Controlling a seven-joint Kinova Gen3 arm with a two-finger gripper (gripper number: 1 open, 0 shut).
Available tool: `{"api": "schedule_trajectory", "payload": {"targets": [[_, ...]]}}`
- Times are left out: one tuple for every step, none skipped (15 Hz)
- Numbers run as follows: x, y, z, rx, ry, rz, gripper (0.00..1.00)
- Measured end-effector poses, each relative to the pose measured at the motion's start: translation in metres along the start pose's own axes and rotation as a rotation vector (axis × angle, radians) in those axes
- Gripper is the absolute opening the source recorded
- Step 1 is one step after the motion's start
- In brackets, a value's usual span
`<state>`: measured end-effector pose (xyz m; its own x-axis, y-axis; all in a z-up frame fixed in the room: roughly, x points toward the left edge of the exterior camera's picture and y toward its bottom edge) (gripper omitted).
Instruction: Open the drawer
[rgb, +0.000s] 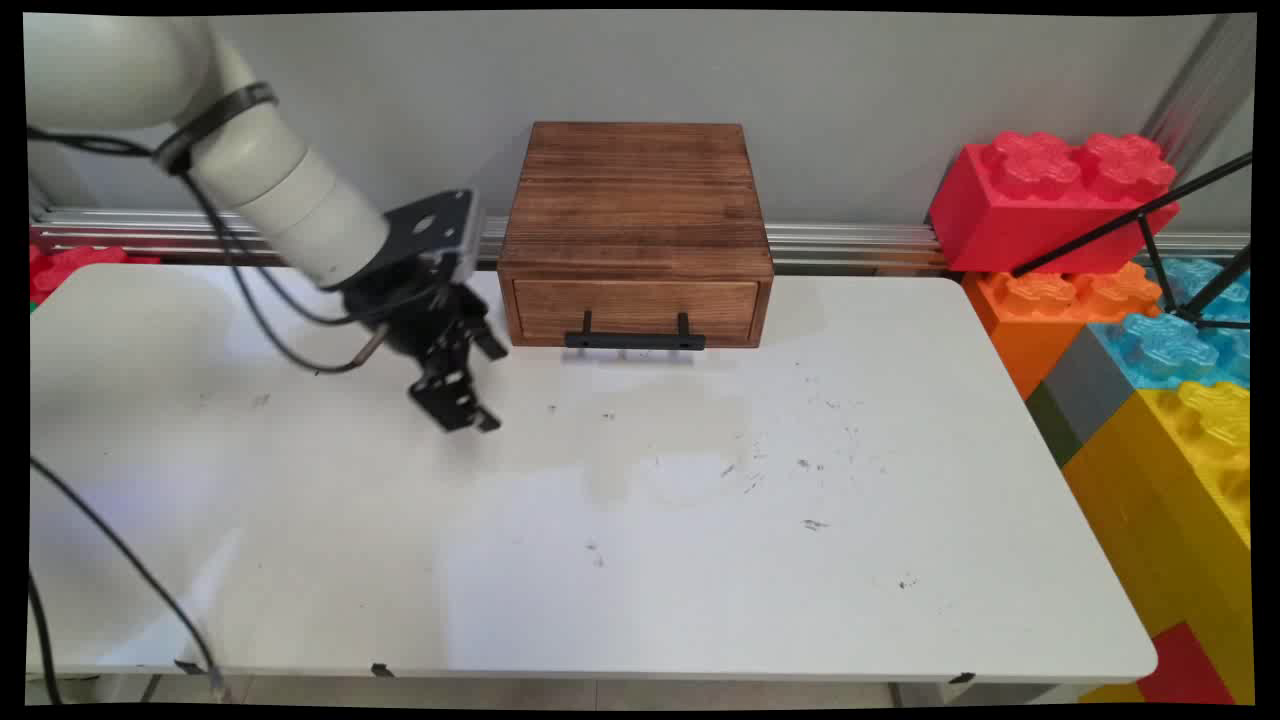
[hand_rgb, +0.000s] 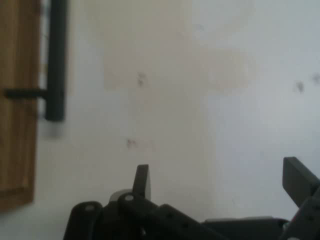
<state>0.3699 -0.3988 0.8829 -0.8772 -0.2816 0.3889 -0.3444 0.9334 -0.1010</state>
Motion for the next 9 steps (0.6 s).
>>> {"api": "schedule_trajectory", "payload": {"targets": [[0.011,-0.005,0.0,0.011,0.006,-0.005,1.0],[0.017,-0.008,0.001,0.017,0.009,-0.007,1.0],[0.032,-0.016,0.003,0.031,0.015,-0.017,1.0],[0.04,-0.02,0.005,0.04,0.019,-0.023,1.0],[0.05,-0.025,0.008,0.05,0.022,-0.029,1.0],[0.06,-0.03,0.012,0.06,0.026,-0.032,1.0],[0.067,-0.034,0.016,0.067,0.028,-0.034,1.0],[0.076,-0.037,0.021,0.074,0.028,-0.035,1.0],[0.084,-0.042,0.028,0.08,0.028,-0.036,1.0]]}}
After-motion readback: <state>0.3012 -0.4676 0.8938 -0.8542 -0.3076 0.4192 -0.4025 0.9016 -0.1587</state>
